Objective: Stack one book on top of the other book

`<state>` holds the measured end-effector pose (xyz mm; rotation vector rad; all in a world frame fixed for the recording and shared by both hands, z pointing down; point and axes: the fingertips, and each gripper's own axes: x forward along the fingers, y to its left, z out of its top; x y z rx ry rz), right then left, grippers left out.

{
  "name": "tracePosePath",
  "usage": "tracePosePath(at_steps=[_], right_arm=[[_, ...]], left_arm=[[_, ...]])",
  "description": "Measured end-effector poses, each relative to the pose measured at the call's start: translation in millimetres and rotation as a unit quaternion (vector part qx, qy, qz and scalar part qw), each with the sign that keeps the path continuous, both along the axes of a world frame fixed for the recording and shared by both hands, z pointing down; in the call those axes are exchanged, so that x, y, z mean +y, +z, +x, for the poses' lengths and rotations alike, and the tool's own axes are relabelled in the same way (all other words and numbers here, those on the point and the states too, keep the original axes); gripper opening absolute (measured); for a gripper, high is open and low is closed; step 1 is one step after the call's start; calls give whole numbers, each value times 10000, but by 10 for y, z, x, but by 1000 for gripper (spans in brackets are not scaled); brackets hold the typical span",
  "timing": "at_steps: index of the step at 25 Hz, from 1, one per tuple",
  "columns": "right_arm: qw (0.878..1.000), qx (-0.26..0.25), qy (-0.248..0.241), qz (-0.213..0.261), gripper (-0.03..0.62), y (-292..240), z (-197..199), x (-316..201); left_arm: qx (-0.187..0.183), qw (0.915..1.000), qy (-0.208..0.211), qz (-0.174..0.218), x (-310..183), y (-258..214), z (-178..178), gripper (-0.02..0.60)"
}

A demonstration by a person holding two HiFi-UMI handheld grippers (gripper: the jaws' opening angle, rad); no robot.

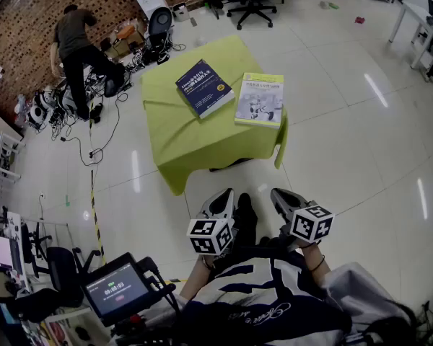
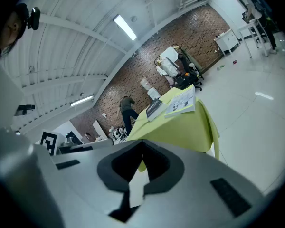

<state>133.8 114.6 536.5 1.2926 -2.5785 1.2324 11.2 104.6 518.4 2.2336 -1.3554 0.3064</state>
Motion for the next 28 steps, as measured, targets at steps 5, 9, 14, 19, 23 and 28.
tracePosePath(at_steps=[5, 9, 14, 19, 23, 28], right_arm=[[9998, 71, 144, -111, -5, 135, 18, -223], [9989, 123, 360, -257, 13, 187, -60, -1033], [9967, 149, 677, -411, 39, 265, -100, -1628], [9925, 263, 1007, -639, 114, 414, -31, -2063], [9873, 481, 1209, -911, 173, 675, 109, -2380], [9799, 576, 1397, -1304, 227, 960, 386, -2683]], left_arm=[[18, 9999, 133, 2, -280, 91, -34, 3], [-20, 9995, 311, -18, -1200, 68, -184, 3], [6, 9982, 592, -23, -1901, 52, -275, 3], [67, 9963, 854, -74, -2362, 61, -273, 3], [91, 9951, 965, -209, -2524, 180, -274, 3], [55, 9950, 944, -323, -2562, 232, -239, 3]])
